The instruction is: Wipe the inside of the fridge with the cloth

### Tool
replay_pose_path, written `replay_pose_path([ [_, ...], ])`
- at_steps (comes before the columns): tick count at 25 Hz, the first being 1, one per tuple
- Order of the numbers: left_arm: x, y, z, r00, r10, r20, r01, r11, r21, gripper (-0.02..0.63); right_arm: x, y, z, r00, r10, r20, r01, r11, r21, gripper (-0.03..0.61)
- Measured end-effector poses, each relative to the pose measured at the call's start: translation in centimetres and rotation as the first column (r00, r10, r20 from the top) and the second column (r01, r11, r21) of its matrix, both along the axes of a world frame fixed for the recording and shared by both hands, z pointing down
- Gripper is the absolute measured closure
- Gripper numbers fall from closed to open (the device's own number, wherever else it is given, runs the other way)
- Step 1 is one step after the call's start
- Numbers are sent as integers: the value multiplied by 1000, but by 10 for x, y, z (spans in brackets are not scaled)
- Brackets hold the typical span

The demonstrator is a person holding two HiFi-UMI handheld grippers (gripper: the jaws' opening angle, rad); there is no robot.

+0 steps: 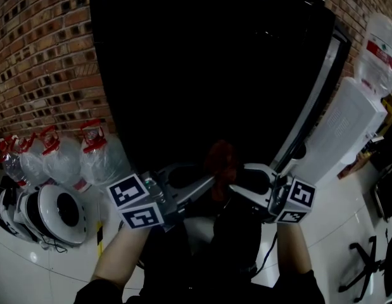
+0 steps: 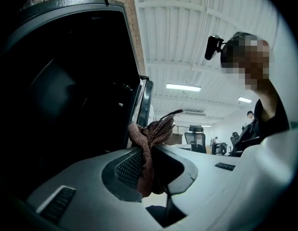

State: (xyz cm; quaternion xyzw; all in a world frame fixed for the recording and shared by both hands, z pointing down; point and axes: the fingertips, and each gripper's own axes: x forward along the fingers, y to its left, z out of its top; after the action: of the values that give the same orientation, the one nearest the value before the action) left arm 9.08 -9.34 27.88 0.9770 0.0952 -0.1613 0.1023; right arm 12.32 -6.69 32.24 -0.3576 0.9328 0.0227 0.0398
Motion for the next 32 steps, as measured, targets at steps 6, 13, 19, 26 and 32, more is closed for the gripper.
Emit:
replay_pose_path([
  [6,23,-19,-31,999,-38,-38,38,999,15,551,21,2,-5,988,148,-39,-147,989,29,433],
  [13,71,-42,-80,990,-125,-59,131,986,108,551,66,3,-38,879,457,-133,-445,888,115,466],
  [19,103,-75,-116,981,-179,-77,189,972,140,551,118,36,-82,577,809,-110,-752,579,316,477],
  [26,133,-85,-156,980,-167,-110,187,961,205,551,138,9,-66,529,842,-104,-817,539,205,319],
  [32,141,-86,-169,980,-132,-147,168,950,265,552,131,-8,-63,553,829,-79,-808,558,189,316],
])
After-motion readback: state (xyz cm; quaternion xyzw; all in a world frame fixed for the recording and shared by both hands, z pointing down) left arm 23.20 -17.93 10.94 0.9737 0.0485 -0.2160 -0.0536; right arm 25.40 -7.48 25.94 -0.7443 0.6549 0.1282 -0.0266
